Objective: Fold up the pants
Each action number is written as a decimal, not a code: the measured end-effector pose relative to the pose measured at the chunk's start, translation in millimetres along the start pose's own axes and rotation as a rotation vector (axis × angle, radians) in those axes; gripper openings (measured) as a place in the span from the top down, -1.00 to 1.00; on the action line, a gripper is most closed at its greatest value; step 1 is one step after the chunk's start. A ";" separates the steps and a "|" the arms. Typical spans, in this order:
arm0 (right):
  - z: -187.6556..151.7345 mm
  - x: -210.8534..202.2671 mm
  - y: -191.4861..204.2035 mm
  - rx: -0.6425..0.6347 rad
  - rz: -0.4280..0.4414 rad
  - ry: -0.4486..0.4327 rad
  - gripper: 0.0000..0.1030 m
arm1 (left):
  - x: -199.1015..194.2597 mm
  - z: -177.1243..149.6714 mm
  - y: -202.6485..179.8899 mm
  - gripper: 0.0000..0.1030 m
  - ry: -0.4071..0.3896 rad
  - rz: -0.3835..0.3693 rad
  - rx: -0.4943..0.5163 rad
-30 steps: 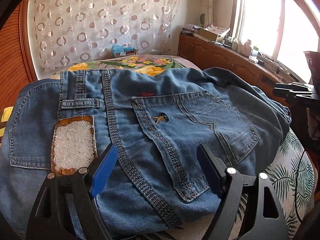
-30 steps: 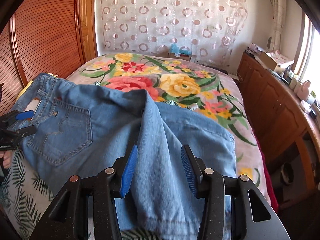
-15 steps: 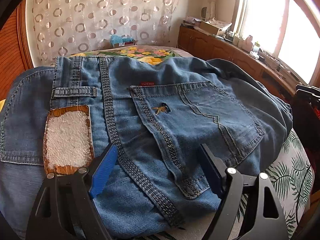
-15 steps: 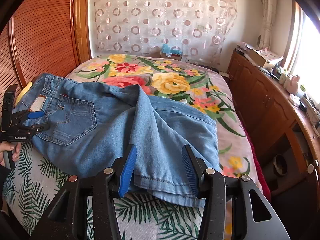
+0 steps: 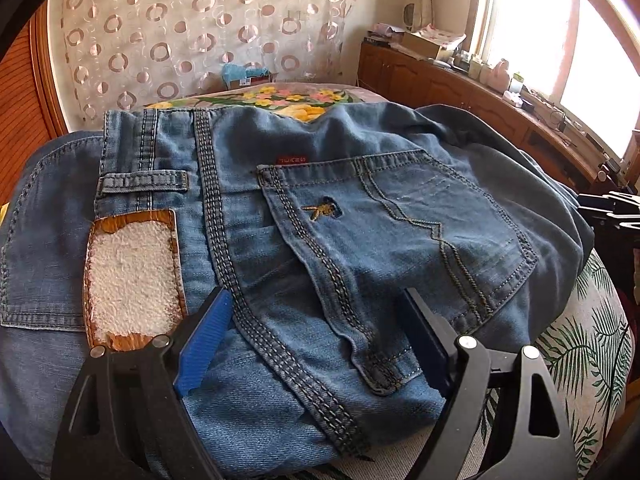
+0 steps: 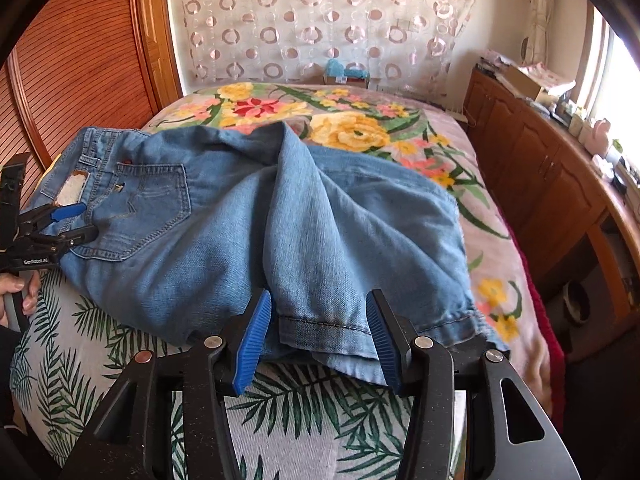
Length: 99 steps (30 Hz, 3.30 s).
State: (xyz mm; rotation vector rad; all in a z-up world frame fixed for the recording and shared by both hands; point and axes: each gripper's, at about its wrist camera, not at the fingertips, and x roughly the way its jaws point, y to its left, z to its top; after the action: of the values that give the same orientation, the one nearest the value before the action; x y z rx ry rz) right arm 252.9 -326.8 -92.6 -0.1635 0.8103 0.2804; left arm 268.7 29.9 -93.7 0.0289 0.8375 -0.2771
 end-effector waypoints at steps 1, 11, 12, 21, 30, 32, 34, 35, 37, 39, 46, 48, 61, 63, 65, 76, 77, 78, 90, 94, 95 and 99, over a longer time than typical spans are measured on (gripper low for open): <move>0.4 5.7 -1.9 0.007 0.004 0.012 0.00 | -0.1 -0.2 -0.2 -0.65 0.000 0.000 0.000; 7.9 34.7 -1.4 -0.034 0.021 0.073 0.02 | 1.4 0.9 -0.1 -0.65 0.002 0.001 0.000; 8.7 35.8 -2.7 -0.038 0.021 0.071 0.19 | 1.4 0.9 -0.2 -0.65 0.002 0.001 0.000; 35.5 25.2 -26.6 -0.074 -0.063 -0.020 0.76 | 1.8 1.2 -0.5 -0.65 0.003 0.002 0.001; 74.9 38.2 -57.3 -0.059 -0.188 -0.073 0.77 | 2.0 1.8 -0.8 -0.65 0.004 0.002 0.001; 81.3 46.9 -60.9 -0.052 -0.204 -0.072 0.77 | 2.0 1.9 -0.9 -0.65 0.004 0.002 0.001; 87.6 58.1 -61.9 -0.043 -0.221 -0.069 0.77 | 2.0 1.9 -1.0 -0.65 0.004 0.003 0.001; 90.4 64.1 -63.1 -0.039 -0.230 -0.066 0.77 | 1.9 2.2 -1.0 -0.65 0.004 0.003 0.001; 98.4 75.4 -62.2 -0.030 -0.238 -0.059 0.77 | 1.9 2.3 -1.0 -0.65 0.004 0.003 0.001; 105.8 84.2 -64.3 -0.021 -0.244 -0.052 0.77 | 1.9 2.4 -1.1 -0.65 0.004 0.003 0.001; 116.5 102.1 -70.5 0.020 -0.253 -0.032 0.75 | 1.9 2.2 -0.8 -0.65 0.005 0.003 0.001; 118.1 100.3 -74.8 0.041 -0.249 -0.028 0.45 | 1.9 2.5 -0.8 -0.65 0.005 0.003 0.001; 50.3 40.6 -69.8 0.148 -0.152 -0.051 -0.04 | 2.2 1.3 0.0 -0.65 0.006 0.005 0.003; 34.4 35.8 -67.7 0.177 -0.124 -0.035 -0.08 | 2.1 1.7 -0.3 -0.65 0.006 0.005 0.003; 21.2 31.2 -69.5 0.209 -0.105 -0.021 -0.13 | 2.1 1.8 -0.4 -0.65 0.006 0.005 0.003; -14.1 50.9 -82.9 0.325 -0.062 0.036 -0.30 | 2.2 1.8 -0.8 -0.65 0.006 0.006 0.003; -15.7 53.6 -85.3 0.337 -0.057 0.041 -0.30 | 2.2 1.9 -0.8 -0.65 0.006 0.006 0.003; -16.2 55.8 -87.0 0.347 -0.050 0.046 -0.30 | 2.2 1.9 -0.8 -0.65 0.006 0.006 0.003; -12.7 75.8 -103.0 0.443 0.003 0.045 -0.33 | 2.2 2.0 -0.8 -0.65 0.007 0.006 0.003; -8.7 82.3 -103.2 0.448 0.005 0.036 -0.33 | 2.3 2.0 -0.9 -0.65 0.007 0.007 0.004; -7.9 83.7 -102.7 0.443 0.001 0.031 -0.33 | 2.2 2.2 -0.9 -0.65 0.007 0.006 0.003; -6.2 82.8 -97.3 0.420 -0.029 0.005 -0.15 | 1.5 1.0 0.0 -0.65 0.006 0.011 0.007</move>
State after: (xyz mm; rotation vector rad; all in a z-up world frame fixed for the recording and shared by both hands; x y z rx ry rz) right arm 332.9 -405.6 -153.9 0.2178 0.8539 0.0780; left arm 270.4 29.4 -94.1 0.0409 0.8420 -0.2696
